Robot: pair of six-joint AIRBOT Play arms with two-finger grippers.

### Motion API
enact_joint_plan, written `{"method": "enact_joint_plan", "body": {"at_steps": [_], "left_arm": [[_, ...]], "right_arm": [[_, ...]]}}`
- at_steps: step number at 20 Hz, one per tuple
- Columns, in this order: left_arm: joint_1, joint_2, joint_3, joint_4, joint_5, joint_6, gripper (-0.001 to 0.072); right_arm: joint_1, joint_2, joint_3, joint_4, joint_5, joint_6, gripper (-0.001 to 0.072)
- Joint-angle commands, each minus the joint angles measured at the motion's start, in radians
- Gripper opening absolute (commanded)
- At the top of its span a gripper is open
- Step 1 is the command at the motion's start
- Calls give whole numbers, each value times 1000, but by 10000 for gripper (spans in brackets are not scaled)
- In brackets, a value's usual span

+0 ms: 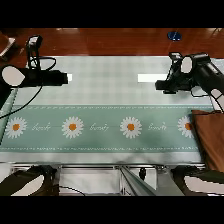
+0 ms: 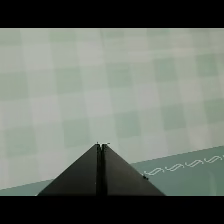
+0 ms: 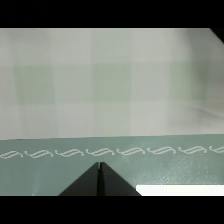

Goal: Fold the shirts.

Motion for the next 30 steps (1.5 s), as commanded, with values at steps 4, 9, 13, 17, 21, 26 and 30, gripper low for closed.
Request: {"method": "enact_joint_plan", "body": {"at_steps": [4, 9, 13, 17, 21, 26, 30], "left_arm": [[0, -1, 1, 0, 0, 0, 17], [0, -1, 1, 0, 0, 0, 17], [0, -1, 1, 0, 0, 0, 17], [0, -1, 1, 0, 0, 0, 17], [0, -1, 1, 0, 0, 0, 17], [0, -5, -2, 2, 129, 2, 114], [0, -47, -1, 8, 260, 63, 503]], "right_arm": [[0, 0, 0, 0, 0, 0, 25], [0, 0, 0, 0, 0, 0, 25], [0, 0, 0, 0, 0, 0, 25], [0, 0, 0, 0, -16, 0, 25], [0, 0, 0, -65, -159, -4, 27], [-18, -1, 0, -490, -463, 125, 417], [-195, -61, 49, -499, -613, 334, 416]]}}
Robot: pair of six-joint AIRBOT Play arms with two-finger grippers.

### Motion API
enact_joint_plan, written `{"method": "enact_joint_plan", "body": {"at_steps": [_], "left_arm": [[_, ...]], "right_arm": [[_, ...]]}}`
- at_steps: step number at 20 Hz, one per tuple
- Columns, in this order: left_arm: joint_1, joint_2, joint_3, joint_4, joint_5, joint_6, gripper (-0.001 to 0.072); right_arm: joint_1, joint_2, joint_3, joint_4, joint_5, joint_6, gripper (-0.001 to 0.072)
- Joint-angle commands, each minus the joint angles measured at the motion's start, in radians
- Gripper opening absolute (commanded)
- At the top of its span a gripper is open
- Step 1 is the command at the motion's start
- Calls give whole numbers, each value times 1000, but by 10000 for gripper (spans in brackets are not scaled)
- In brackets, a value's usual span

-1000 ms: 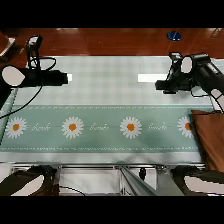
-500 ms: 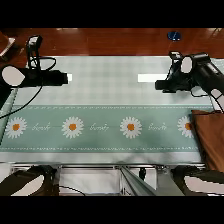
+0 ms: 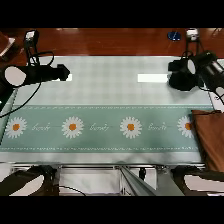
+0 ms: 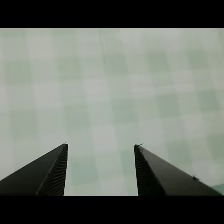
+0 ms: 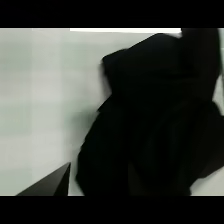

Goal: Fold the shirts.

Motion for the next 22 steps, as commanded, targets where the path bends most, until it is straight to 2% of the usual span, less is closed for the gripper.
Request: {"method": "enact_joint_plan", "body": {"at_steps": [1, 3, 6, 9, 12, 13, 14, 15, 17, 18, 19, 20, 22], "left_arm": [[0, -39, 0, 6, 104, 39, 502], [0, -71, 0, 6, 108, 39, 502], [0, -113, 0, 6, 108, 39, 502], [0, -132, 0, 6, 108, 39, 502], [-12, -140, 0, -15, 101, 35, 502], [-14, -139, 5, -25, 77, 36, 502], [-10, -139, 28, -24, 8, 35, 502], [5, -138, 67, -24, -85, 35, 502], [54, -130, 170, -24, -296, 35, 501], [89, -121, 230, -24, -411, 35, 499], [123, -105, 279, -24, -505, 35, 465], [154, -80, 307, -24, -574, 26, 361], [196, 11, 307, -29, -631, -38, 335]], "right_arm": [[-146, -72, 61, -16, -133, 156, 416], [-233, -156, 124, 167, -132, 106, 413], [-301, -274, 179, 333, -84, 23, 412], [-332, -347, 182, 354, 7, 10, 412], [-333, -380, 182, 438, 83, -110, 391], [-333, -385, 182, 485, 112, -152, 281], [-333, -384, 185, 546, 143, -207, 78], [-333, -378, 201, 599, 174, -264, 26], [-327, -332, 264, 663, 229, -371, 26], [-320, -290, 290, 667, 230, -385, 26], [-310, -236, 321, 667, 224, -398, 26], [-299, -182, 349, 667, 215, -411, 25], [-273, -66, 401, 665, 190, -420, 26]]}}
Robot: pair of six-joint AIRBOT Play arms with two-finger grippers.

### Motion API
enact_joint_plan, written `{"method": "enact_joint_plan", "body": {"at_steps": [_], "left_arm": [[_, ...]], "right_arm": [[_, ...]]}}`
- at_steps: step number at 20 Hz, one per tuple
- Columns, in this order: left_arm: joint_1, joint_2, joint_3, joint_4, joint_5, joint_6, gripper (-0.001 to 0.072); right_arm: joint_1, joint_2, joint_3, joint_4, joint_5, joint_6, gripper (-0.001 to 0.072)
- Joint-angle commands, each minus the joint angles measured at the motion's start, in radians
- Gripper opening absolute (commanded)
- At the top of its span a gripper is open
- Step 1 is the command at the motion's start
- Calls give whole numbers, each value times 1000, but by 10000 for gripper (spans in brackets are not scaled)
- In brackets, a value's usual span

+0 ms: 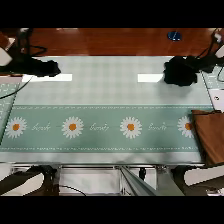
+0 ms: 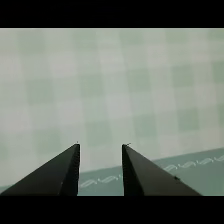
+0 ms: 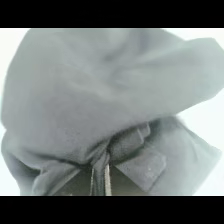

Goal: Fold the shirts.

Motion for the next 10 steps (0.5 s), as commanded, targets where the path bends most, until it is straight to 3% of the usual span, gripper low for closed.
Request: {"method": "enact_joint_plan", "body": {"at_steps": [1, 7, 9, 10], "left_arm": [[65, 135, 39, -9, -202, -58, 335], [-61, 514, -262, -50, -148, -120, 343], [-111, 604, -407, -49, -98, -161, 478], [-127, 632, -465, -49, -71, -175, 498]], "right_arm": [[38, 176, 98, 34, -24, -62, 25], [188, 456, 220, 78, -8, -156, 25], [280, 529, 220, 88, 21, -180, 25], [333, 554, 220, 88, 43, -190, 25]]}}
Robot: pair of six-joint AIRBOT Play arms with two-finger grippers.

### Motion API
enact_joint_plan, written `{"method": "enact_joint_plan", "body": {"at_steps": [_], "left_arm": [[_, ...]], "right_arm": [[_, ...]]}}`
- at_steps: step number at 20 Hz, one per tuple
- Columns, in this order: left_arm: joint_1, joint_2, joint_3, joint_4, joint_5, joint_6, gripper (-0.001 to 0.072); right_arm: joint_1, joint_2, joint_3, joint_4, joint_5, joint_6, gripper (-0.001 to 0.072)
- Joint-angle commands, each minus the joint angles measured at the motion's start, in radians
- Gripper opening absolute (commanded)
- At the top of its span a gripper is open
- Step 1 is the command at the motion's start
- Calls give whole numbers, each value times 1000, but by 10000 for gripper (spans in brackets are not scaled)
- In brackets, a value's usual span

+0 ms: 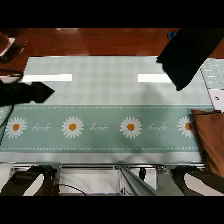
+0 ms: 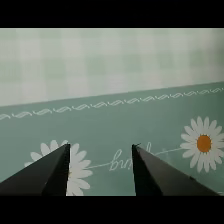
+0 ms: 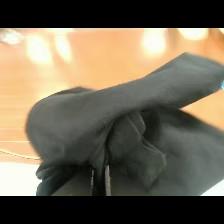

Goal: Fold the shirts.

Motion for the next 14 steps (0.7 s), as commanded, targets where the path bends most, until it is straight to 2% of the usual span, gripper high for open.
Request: {"method": "enact_joint_plan", "body": {"at_steps": [1, 4, 7, 11, 14], "left_arm": [[-64, 142, -212, -4, 75, -71, 498], [-66, 144, -283, -4, 111, -71, 498], [-66, 140, -290, -4, 154, -71, 498], [-66, 139, -290, -4, 173, -71, 498], [-66, 139, -290, -4, 173, -71, 498]], "right_arm": [[173, 119, 16, 23, 74, -49, 25], [380, 119, -4, 46, 202, -81, 26], [570, 89, -187, 46, 205, -82, 25], [742, -19, -515, 161, 57, -44, 26], [829, -156, -627, 245, -53, -20, 26]]}}
